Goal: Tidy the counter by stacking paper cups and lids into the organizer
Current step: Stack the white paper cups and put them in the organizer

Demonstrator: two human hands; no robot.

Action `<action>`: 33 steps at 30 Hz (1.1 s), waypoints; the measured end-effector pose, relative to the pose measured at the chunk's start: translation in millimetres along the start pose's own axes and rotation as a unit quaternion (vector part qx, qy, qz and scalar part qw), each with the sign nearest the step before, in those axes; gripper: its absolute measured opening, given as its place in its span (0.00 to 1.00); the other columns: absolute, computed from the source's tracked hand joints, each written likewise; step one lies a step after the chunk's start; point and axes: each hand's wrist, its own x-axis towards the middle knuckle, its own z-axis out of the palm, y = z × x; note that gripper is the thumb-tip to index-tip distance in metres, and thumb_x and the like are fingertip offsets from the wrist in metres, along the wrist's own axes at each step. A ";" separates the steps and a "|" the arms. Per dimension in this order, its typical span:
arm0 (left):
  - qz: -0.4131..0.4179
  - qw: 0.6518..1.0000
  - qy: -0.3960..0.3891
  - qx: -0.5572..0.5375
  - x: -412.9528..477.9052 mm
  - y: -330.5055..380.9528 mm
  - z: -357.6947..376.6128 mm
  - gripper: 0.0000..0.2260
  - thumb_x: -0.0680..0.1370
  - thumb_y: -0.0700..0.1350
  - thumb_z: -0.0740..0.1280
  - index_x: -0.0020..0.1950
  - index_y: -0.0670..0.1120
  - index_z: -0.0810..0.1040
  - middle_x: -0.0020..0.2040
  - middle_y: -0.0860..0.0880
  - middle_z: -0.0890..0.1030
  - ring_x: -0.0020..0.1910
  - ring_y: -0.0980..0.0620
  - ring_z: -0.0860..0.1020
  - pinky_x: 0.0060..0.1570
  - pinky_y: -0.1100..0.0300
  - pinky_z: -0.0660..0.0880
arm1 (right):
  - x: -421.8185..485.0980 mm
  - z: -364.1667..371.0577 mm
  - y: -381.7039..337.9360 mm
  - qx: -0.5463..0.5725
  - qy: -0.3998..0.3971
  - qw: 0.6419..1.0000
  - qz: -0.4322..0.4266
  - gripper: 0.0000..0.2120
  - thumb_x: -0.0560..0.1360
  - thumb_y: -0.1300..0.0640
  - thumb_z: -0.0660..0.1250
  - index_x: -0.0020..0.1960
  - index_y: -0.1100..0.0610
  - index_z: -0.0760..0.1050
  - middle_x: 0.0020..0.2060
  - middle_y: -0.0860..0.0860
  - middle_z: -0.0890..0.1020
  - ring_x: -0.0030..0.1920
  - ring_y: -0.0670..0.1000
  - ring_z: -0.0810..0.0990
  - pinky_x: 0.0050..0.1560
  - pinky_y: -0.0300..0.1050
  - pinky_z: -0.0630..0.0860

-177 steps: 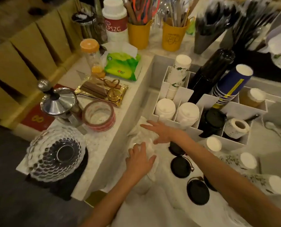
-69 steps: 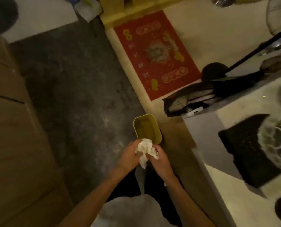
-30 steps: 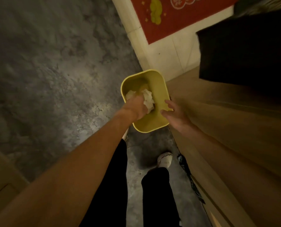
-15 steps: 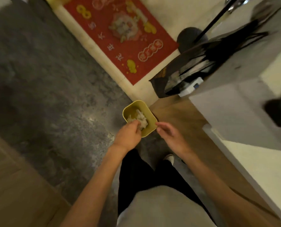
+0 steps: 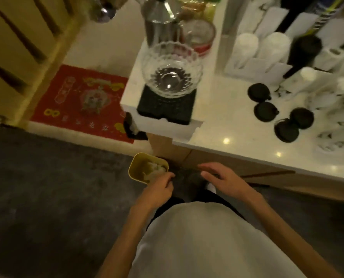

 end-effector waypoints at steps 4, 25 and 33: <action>0.067 0.994 -0.047 0.073 26.2 69.4 34.9 0.17 0.82 0.45 0.57 0.71 0.52 0.69 0.69 0.49 0.73 0.65 0.50 0.74 0.61 0.57 0.71 | -45.3 -42.9 48.5 0.040 0.081 0.995 0.038 0.18 0.77 0.36 0.58 0.66 0.35 0.70 0.58 0.28 0.73 0.61 0.31 0.71 0.60 0.33 0.70; 0.129 0.985 -0.047 0.105 167.1 313.4 165.7 0.16 0.83 0.44 0.56 0.69 0.54 0.72 0.66 0.55 0.76 0.64 0.55 0.74 0.67 0.56 0.71 | -84.1 -270.2 209.4 0.208 0.220 0.944 0.131 0.15 0.79 0.40 0.60 0.64 0.39 0.75 0.59 0.38 0.78 0.59 0.39 0.76 0.56 0.37 0.73; 0.104 0.991 0.041 0.074 212.1 319.3 126.2 0.14 0.80 0.56 0.62 0.64 0.53 0.75 0.58 0.55 0.80 0.55 0.56 0.78 0.57 0.56 0.77 | -16.1 -294.9 182.4 0.186 0.240 0.945 0.120 0.14 0.79 0.48 0.64 0.63 0.45 0.76 0.60 0.45 0.80 0.59 0.44 0.78 0.63 0.49 0.75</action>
